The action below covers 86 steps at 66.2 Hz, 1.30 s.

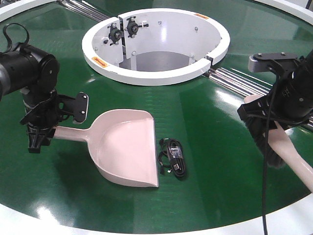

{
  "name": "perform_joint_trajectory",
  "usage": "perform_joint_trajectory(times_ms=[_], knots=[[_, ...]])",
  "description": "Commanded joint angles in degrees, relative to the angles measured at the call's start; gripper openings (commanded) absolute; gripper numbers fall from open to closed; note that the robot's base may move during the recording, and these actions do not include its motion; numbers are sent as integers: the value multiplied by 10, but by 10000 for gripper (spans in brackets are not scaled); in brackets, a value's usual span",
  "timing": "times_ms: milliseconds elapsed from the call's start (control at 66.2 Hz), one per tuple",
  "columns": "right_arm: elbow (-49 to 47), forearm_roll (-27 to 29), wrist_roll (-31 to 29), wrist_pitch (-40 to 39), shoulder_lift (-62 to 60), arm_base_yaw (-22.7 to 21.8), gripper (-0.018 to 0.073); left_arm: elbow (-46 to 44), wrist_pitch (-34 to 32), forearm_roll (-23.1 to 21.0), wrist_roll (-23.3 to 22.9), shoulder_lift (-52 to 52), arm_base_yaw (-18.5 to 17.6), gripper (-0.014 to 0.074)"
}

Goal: Clean and inspect green conveyor with broom and dustpan

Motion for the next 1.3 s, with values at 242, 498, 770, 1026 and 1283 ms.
perform_joint_trajectory(times_ms=[242,498,770,1026,1283], knots=[[-14,1,0,27,-24,0,-4,-17,19,0,-7,-28,1,-6],[-14,1,0,27,-24,0,-4,-17,19,0,-7,-28,1,-6],[-14,1,0,27,-24,0,-4,-17,19,0,-7,-28,1,-6],[-14,7,-12,-26,-18,0,-4,-17,19,0,-7,-28,1,-6],[-35,14,75,-32,48,2,-4,-17,19,0,-7,-28,1,-6]])
